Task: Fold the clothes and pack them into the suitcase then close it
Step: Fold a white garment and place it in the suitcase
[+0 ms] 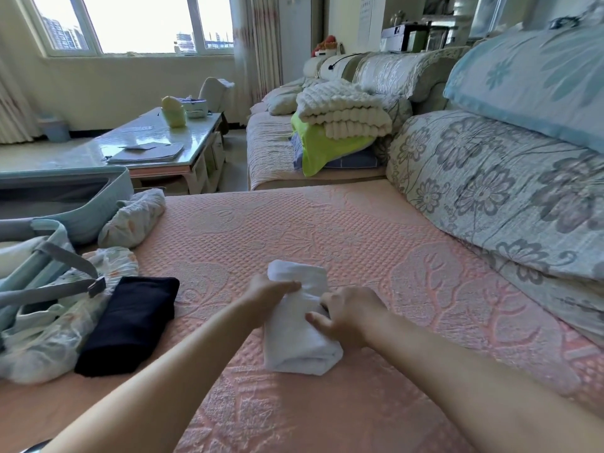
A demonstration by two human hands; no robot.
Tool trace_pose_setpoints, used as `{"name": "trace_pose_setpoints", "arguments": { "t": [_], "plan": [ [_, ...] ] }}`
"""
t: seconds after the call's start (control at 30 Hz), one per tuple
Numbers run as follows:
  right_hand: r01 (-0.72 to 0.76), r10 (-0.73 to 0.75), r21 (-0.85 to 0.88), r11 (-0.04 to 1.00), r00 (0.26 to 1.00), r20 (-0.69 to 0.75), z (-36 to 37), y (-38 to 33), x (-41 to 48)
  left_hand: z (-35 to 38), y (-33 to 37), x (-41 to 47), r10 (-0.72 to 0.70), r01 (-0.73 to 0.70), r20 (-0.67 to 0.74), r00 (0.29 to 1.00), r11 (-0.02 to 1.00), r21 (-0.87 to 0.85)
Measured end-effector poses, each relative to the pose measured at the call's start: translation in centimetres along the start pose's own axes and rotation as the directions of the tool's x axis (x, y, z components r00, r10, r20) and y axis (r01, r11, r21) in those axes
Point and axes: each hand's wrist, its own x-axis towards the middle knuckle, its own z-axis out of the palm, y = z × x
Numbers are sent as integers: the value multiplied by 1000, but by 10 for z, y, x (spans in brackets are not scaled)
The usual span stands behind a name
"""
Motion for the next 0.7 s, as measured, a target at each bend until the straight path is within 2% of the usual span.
{"name": "trace_pose_setpoints", "arguments": {
  "t": [0.13,0.2,0.27,0.3,0.37,0.47,0.57,0.63,0.7],
  "plan": [
    [-118,125,100,988,990,-66,2,4,7,-5,12,-8,132,-132,77,988,991,-2],
    [-154,180,247,957,980,-88,1,0,7,-19,12,-19,207,-201,96,974,977,-65],
    [-109,180,448,887,977,-118,1,-11,7,-39,10,-31,245,-223,116,963,958,-179],
    [-50,150,556,830,980,-134,2,-20,6,-51,10,-38,256,-224,131,958,949,-220],
    [98,69,763,639,981,-183,6,-45,5,-76,15,-51,263,-219,154,952,942,-255],
    [227,27,896,382,966,-257,4,-81,19,-115,24,-59,282,-228,157,946,929,-293],
    [244,1,948,203,968,-249,-13,-109,46,-146,36,-59,309,-259,124,943,915,-311],
    [198,1,975,102,980,-199,-26,-123,69,-168,46,-50,323,-284,74,943,902,-326],
    [175,25,981,83,984,-178,-41,-139,96,-191,55,-34,320,-303,1,948,899,-316]
  ]
}}
